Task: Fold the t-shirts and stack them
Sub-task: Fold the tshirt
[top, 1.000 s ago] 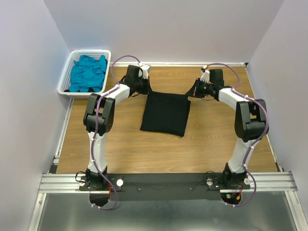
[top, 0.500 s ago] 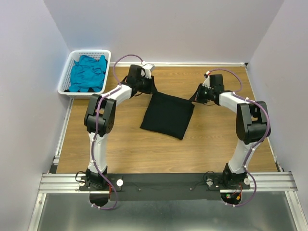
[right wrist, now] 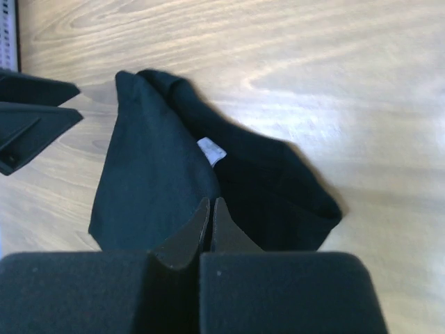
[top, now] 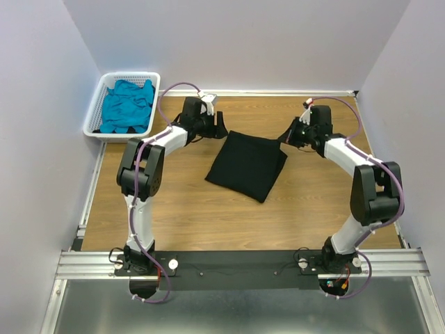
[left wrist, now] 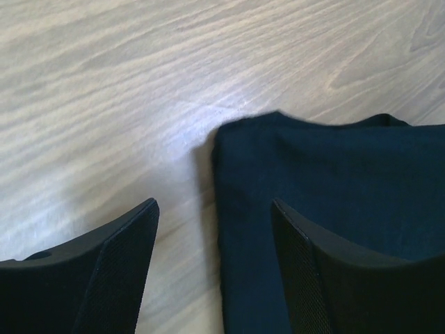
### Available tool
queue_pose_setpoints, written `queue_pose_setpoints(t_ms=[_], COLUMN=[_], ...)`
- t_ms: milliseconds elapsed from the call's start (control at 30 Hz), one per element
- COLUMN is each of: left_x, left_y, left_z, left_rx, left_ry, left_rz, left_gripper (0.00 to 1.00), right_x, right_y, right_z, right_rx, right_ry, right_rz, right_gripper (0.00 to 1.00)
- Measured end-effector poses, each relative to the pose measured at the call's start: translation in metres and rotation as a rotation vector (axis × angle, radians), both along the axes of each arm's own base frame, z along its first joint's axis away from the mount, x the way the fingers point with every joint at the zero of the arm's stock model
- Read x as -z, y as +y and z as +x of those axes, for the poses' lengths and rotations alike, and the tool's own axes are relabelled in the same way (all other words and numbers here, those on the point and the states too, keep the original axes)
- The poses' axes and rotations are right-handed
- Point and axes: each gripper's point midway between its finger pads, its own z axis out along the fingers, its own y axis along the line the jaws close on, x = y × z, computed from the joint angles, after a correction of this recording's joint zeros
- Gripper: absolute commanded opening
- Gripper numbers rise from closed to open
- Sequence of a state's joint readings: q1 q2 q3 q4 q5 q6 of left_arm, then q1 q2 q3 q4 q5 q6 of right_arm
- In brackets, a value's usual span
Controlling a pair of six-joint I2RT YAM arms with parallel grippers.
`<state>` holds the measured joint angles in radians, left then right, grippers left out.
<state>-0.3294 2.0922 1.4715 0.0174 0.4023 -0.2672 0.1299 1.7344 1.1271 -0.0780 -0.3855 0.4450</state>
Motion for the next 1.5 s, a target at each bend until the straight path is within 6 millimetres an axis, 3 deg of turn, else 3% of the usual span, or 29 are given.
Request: queue_pose_setpoints(t_ms=[100,300,367,400,433,467,533,667,767,833,933,1067,1167,1333,1433,1500], left_x=[-0.005,-0.028,-0.034,-0.034,-0.035,-0.035,-0.033,-0.019,-0.008,-0.004,-0.003,0.007,0.019,0.039,0.047,0.048], left_y=[0.005,0.015,0.014,0.013,0.01,0.008,0.004,-0.003,-0.009,-0.013,-0.018,-0.021,-0.02,-0.017,-0.016,-0.017], left_z=[-0.005,-0.021,-0.029,-0.034,-0.042,-0.049,-0.062,-0.089,-0.102,-0.108,-0.111,-0.114,-0.116,-0.122,-0.128,-0.129], left_rx=[-0.033,-0.107,-0.114,-0.117,-0.116,-0.113,-0.104,-0.082,-0.067,-0.056,-0.046,-0.043,-0.054,-0.088,-0.116,-0.134], left_ry=[0.009,0.007,0.008,0.015,0.022,0.028,0.046,0.095,0.129,0.141,0.146,0.171,0.205,0.273,0.316,0.328], left_rz=[-0.006,-0.024,-0.031,-0.034,-0.037,-0.039,-0.038,-0.026,-0.016,-0.011,-0.011,-0.003,0.003,0.009,-0.004,-0.022], left_gripper=[0.73,0.69,0.68,0.67,0.66,0.65,0.61,0.54,0.49,0.48,0.47,0.46,0.44,0.42,0.41,0.39], right_x=[-0.001,0.056,0.075,0.083,0.086,0.087,0.082,0.054,0.017,-0.007,-0.025,-0.016,0.011,0.064,0.079,0.083], right_y=[-0.007,-0.025,-0.031,-0.036,-0.038,-0.042,-0.047,-0.048,-0.034,-0.01,0.051,0.125,0.153,0.151,0.141,0.126], right_z=[-0.008,-0.025,-0.031,-0.036,-0.038,-0.04,-0.041,-0.043,-0.047,-0.052,-0.075,-0.124,-0.154,-0.174,-0.176,-0.167], right_rx=[0.048,0.147,0.187,0.212,0.227,0.242,0.269,0.266,0.209,0.124,-0.072,-0.316,-0.413,-0.406,-0.393,-0.371], right_ry=[0.0,0.139,0.188,0.209,0.217,0.217,0.205,0.154,0.079,0.03,0.01,0.081,0.21,0.389,0.437,0.433], right_rz=[-0.01,-0.071,-0.096,-0.11,-0.115,-0.13,-0.144,-0.143,-0.069,0.023,0.189,0.358,0.444,0.468,0.451,0.431], right_gripper=[0.01,0.01,0.16,0.28,0.46,0.52,0.6,0.59,0.53,0.5,0.43,0.41,0.38,0.36,0.29,0.28])
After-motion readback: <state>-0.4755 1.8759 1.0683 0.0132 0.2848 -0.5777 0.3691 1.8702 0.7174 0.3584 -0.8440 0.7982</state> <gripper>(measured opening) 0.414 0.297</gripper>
